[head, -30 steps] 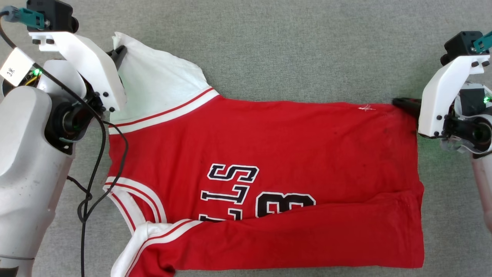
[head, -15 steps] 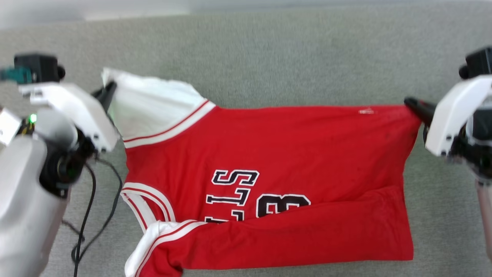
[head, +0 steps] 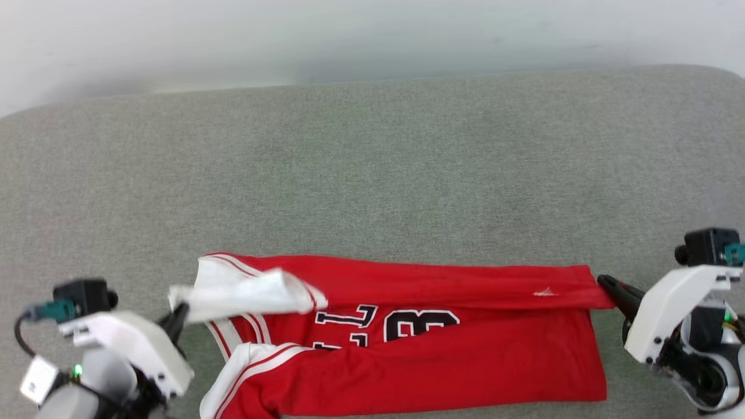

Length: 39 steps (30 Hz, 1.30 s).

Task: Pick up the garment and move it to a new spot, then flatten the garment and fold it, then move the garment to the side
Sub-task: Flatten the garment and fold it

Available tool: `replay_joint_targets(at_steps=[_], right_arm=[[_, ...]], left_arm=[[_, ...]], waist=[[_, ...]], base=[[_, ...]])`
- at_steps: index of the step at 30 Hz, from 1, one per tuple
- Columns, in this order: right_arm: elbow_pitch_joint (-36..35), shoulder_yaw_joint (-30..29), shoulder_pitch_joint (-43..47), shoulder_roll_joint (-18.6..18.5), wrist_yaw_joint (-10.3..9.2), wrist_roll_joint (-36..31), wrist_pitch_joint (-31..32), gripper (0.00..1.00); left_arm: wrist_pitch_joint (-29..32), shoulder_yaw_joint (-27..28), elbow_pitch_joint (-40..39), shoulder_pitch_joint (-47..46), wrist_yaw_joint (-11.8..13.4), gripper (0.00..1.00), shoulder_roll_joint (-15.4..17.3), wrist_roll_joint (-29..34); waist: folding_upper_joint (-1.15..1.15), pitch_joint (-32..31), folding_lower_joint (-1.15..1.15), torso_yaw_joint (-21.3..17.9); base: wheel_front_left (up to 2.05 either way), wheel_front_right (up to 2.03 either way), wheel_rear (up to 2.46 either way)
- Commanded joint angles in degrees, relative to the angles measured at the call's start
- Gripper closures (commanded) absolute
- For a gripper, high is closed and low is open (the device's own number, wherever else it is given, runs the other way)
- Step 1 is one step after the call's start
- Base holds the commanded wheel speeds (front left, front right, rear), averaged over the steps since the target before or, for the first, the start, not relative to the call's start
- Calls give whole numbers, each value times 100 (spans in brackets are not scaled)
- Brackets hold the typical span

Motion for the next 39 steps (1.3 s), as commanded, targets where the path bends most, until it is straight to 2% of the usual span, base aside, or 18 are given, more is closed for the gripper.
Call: replay_joint_targets(at_steps=[1, 6, 10, 11, 12, 13, 15, 21, 26, 29, 33, 39], right_arm=[[-38, -45, 76, 17, -2, 25, -90, 100], [46, -151, 538, 147, -3, 71, -426, 100], [149, -109, 811, 218, -3, 108, -589, 100], [174, -73, 862, 254, -2, 142, -608, 69], [196, -13, 928, 273, -2, 164, -624, 0], [200, 33, 998, 278, -2, 182, -651, 0], [169, 53, 1072, 286, -3, 207, -766, 0], [-166, -61, 1223, 212, -2, 145, -1144, 0], [-571, -214, 1239, 134, -2, 8, -978, 0], [-749, -335, 1230, 107, -2, -28, -577, 0], [-1008, -429, 1161, -6, -2, -145, 251, 0], [-1380, -424, 1063, -160, -2, -361, 1307, 0]], left_arm=[[-45, 22, -35, 95, 33, 100, 1, -1], [-72, 44, -191, 780, 176, 100, -80, -198], [-152, 53, -156, 995, 175, 100, -184, -299], [-176, 60, -121, 1024, 159, 100, -232, -319], [-167, 29, -70, 1055, 144, 91, -248, -313], [-187, 8, -39, 1059, 142, 65, -266, -299], [-287, 26, 0, 1065, 93, 0, -338, -321], [-575, 40, -120, 840, 7, 0, -303, -102], [-916, 49, -443, 685, 63, 0, -174, 299], [-1242, 53, -664, 623, 155, 0, -155, 609], [-1792, -17, -949, 529, 338, 0, -195, 1158], [-2382, -211, -1249, 371, 593, 0, -334, 1855]], waist=[[0, -12, 1, -20], [0, -15, 1, -63], [0, 19, 1, -62], [0, 29, 1, -62], [0, 30, 1, -60], [0, 28, 1, -61], [0, 24, 1, -65], [0, -81, 1, 4], [0, -258, 1, 1], [0, -351, 1, -10], [0, -408, 1, 27], [0, -309, 1, 247]], base=[[0, 0, 0], [0, 0, 0], [0, 0, 0], [0, 0, 0], [0, 0, 0], [0, 0, 0], [0, 0, 0], [0, 0, 0], [0, 0, 0], [0, 0, 0], [0, 0, 0], [0, 0, 0]])
